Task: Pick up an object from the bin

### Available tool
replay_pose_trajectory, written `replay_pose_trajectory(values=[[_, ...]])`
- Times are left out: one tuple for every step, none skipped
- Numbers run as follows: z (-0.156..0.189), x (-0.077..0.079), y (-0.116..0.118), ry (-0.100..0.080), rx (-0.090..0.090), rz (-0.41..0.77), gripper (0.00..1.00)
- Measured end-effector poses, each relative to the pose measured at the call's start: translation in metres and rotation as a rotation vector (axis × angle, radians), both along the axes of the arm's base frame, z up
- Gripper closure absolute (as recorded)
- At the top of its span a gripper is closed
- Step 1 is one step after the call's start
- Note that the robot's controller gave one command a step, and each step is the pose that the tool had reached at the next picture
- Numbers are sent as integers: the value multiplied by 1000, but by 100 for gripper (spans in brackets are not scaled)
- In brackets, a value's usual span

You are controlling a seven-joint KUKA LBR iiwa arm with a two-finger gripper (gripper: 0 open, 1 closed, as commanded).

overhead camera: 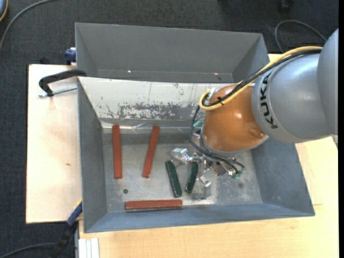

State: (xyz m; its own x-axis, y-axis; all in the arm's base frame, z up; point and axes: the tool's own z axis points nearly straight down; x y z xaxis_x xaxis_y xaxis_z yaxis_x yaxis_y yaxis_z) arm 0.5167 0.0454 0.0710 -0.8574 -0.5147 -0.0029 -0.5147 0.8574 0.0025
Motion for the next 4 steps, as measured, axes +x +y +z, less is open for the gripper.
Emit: replay_pose_trajectory(values=[[19, -15, 40, 0, 0, 27, 0], [0, 54, -19, -7, -5, 240, 0], [0, 53, -16, -4, -1, 243, 100], [146, 76, -43, -12, -4, 246, 100]])
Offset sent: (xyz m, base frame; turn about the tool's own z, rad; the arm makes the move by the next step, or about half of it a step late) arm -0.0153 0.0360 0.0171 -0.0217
